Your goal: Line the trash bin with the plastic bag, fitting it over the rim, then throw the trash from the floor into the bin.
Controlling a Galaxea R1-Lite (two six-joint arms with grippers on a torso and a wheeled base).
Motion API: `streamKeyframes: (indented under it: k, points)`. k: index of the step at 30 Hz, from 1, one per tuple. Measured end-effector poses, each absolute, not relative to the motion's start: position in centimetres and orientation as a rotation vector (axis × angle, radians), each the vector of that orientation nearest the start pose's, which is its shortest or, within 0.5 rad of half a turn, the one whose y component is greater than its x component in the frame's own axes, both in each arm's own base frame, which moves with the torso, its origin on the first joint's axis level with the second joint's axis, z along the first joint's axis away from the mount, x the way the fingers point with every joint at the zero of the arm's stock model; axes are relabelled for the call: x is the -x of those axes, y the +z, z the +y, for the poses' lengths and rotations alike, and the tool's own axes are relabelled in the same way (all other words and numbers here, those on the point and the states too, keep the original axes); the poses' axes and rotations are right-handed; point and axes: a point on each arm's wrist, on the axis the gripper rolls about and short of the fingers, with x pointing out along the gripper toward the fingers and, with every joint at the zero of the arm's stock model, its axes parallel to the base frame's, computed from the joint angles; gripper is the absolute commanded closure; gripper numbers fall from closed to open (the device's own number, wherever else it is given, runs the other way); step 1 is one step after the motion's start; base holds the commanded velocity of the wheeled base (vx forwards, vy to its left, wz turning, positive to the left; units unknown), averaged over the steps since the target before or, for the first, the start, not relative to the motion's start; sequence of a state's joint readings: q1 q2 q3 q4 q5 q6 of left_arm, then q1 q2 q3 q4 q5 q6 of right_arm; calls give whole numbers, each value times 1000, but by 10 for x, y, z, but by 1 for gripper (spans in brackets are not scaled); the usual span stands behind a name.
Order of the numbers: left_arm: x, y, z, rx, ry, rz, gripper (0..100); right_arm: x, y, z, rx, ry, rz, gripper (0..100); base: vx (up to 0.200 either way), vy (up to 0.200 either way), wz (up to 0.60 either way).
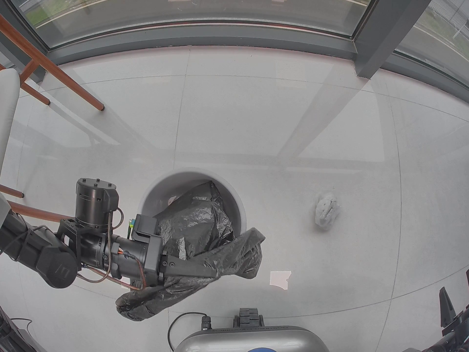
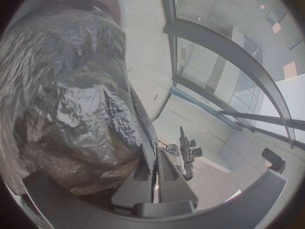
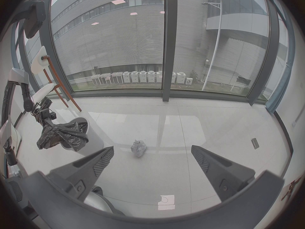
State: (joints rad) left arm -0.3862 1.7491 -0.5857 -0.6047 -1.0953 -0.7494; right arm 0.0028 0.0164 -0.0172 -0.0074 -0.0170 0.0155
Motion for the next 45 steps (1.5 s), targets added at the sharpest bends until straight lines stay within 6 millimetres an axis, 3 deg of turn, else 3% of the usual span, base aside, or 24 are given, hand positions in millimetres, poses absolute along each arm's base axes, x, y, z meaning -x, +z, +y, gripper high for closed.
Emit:
streamKeyframes:
  k: [11,25,30,37,45]
  points:
    - [-277,145,-98,786,-1097,894,100,23,82,0,-16,-14,-9,0,0,0,0]
    - [-294,148,-85,375,-1045,507,100,23,81,0,-16,-14,-8,0,0,0,0]
    - [-287,152,-85,290,-955,447,100,23,81,0,-14,-14,-7,0,0,0,0]
    - [-260,167,-90,182,-884,366,100,23,81,0,-11,-14,-5,0,0,0,0]
    - [-245,171,-91,-193,-897,211,100,23,81,0,-8,-13,-4,0,0,0,0]
